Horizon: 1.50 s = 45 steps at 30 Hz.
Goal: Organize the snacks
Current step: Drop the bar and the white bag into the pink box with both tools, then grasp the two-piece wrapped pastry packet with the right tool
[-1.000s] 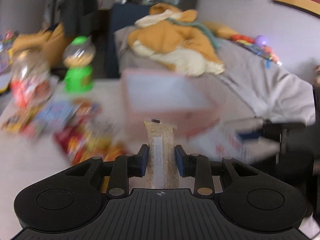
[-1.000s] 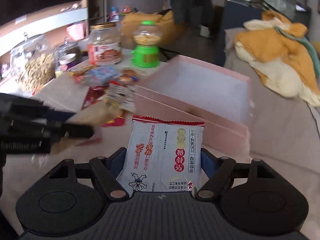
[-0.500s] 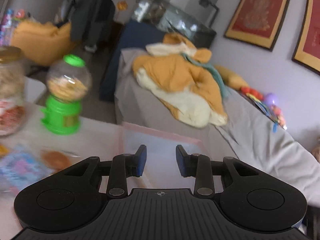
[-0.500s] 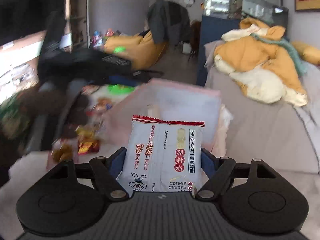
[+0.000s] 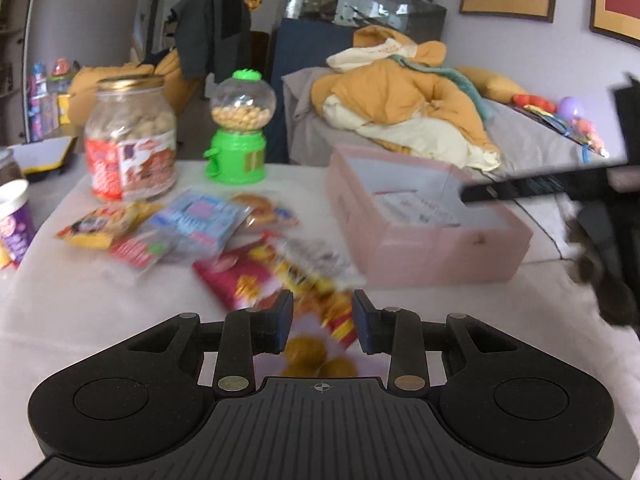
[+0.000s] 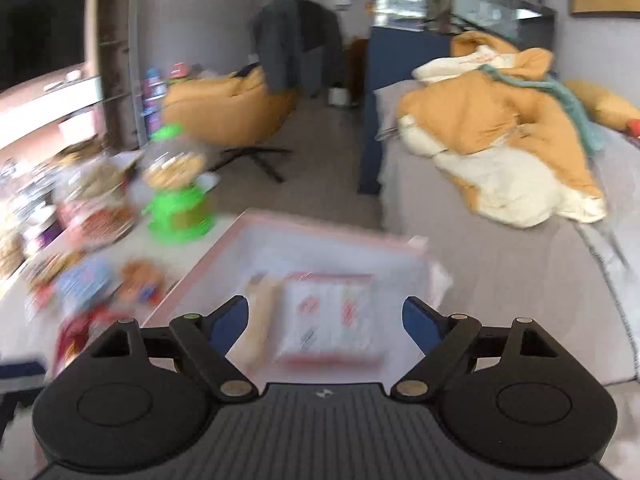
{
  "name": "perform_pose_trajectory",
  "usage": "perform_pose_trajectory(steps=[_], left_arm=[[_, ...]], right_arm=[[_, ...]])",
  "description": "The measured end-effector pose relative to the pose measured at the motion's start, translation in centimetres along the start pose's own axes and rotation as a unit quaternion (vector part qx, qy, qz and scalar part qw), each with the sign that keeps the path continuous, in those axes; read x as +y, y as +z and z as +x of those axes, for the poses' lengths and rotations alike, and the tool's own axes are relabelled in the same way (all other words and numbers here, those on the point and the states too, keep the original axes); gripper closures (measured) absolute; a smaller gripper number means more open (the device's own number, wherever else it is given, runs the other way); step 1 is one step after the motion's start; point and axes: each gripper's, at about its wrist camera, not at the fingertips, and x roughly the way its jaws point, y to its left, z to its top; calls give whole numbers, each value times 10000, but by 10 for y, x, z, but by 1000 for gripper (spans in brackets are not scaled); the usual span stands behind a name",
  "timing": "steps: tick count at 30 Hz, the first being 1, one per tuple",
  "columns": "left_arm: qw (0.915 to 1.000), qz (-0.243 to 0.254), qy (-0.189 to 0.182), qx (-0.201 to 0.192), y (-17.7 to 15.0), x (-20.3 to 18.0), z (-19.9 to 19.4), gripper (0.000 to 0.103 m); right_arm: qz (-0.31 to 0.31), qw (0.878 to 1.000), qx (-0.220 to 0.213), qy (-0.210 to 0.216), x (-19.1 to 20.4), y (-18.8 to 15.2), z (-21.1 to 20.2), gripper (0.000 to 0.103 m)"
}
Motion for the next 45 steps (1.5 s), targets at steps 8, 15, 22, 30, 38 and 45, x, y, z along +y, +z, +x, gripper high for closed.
perform_pose_trajectory(steps=[8, 15, 22, 30, 38, 45], left_arm=[[9990, -204, 267, 280, -16, 12, 5, 67], [9984, -381, 365, 197, -10, 23, 2, 67], [9988, -250, 106, 415, -15, 20, 7, 67], [9981, 177, -116, 587, -22, 5, 3, 66], [9982, -95, 56, 590, -23, 12, -9, 65], [9963, -298, -18, 810, -19, 0, -20, 66]], right_arm=[[-440, 9945, 225, 925, 39, -61, -22, 18], [-128, 9951, 514, 836, 46, -48, 24, 18], [463, 9830, 905, 1528, 69, -35, 56, 18], [303, 9778, 1214, 1682, 131, -18, 84, 43], [-29, 9852, 1180, 1241, 87, -58, 28, 51], [258, 9956, 845, 303, 29, -93, 3, 46]])
